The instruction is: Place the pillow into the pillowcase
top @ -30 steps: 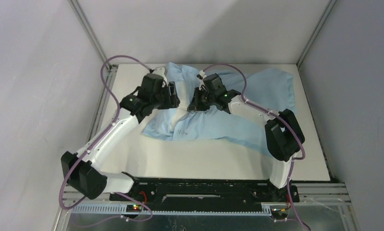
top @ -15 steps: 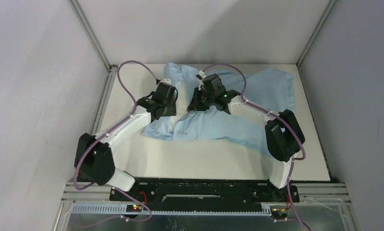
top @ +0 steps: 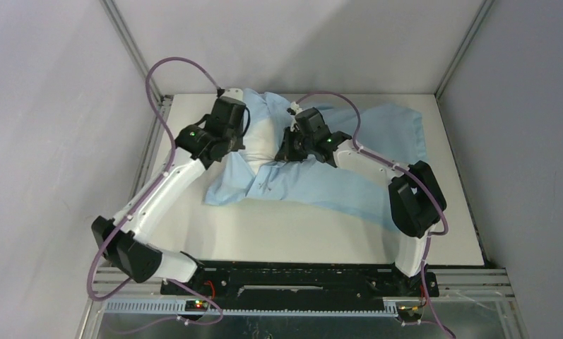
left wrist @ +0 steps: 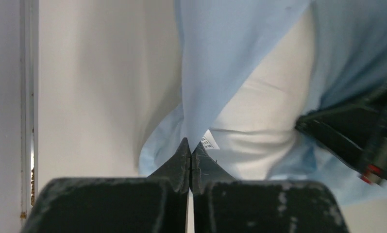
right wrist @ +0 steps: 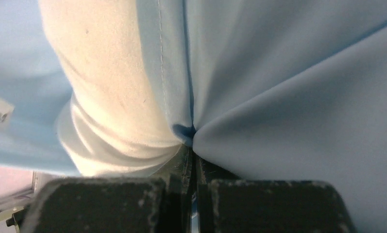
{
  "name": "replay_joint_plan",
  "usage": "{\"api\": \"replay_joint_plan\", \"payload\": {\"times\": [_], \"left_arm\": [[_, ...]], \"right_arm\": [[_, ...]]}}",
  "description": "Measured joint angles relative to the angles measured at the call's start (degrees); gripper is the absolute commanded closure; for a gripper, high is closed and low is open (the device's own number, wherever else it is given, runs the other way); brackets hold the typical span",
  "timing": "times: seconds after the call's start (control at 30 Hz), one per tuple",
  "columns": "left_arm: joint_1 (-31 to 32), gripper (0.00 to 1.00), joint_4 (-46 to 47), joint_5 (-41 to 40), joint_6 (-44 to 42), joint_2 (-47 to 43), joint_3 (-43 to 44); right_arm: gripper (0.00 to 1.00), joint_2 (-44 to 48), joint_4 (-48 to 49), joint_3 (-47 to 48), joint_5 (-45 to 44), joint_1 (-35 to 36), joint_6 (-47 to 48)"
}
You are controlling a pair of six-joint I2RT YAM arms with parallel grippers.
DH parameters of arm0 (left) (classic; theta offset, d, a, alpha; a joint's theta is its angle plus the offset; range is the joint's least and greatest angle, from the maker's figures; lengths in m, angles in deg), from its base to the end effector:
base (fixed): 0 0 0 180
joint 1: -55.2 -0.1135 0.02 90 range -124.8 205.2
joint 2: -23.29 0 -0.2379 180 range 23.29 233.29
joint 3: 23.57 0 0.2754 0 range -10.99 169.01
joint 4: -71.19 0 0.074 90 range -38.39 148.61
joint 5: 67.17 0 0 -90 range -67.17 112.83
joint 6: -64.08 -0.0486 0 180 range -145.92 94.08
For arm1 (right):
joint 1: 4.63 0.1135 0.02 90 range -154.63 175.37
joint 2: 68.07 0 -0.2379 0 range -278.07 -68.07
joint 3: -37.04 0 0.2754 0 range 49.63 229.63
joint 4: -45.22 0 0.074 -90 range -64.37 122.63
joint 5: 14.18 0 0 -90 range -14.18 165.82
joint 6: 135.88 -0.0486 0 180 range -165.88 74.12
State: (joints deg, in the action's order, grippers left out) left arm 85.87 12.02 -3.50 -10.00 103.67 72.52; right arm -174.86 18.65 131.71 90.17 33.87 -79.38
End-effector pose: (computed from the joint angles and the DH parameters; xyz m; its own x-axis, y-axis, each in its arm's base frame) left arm 0.2954 -0.1501 0.3418 -0.6184 0.0809 -0.7817 0.0111 0.9955 0.0943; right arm 0.3466 0.2911 0.2077 -0.8244 0.0275 -0.5654 -0.3591 0.7466 0.5600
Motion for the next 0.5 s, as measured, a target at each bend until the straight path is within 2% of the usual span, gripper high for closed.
{"api": "replay_joint_plan", "payload": {"times": [0.17,0.27,0.37,0.47,0.5], "left_arm": [[2.93,1.0,-4.39,4.55,0.15,-2.43,5.6],[4.98,1.0,-1.11,10.47,1.64,-4.33,5.92],[4.63,1.0,7.93,18.4,4.72,-6.95,0.31],[0.35,1.0,18.34,26.1,9.68,-7.32,-10.23],[-1.07,0.96,20.7,27.76,11.13,-6.51,-13.44]], "right_arm": [[1.0,-1.6,0.15,1.92,0.0,0.81,0.0],[1.0,-3.48,0.57,2.36,0.2,1.42,-0.17],[1.0,-3.82,0.17,2.36,0.37,1.77,-0.52],[1.0,-2.51,-0.55,2.36,0.0,1.92,-0.52],[1.0,-1.79,-1.07,2.36,-0.24,1.92,-0.5]]}}
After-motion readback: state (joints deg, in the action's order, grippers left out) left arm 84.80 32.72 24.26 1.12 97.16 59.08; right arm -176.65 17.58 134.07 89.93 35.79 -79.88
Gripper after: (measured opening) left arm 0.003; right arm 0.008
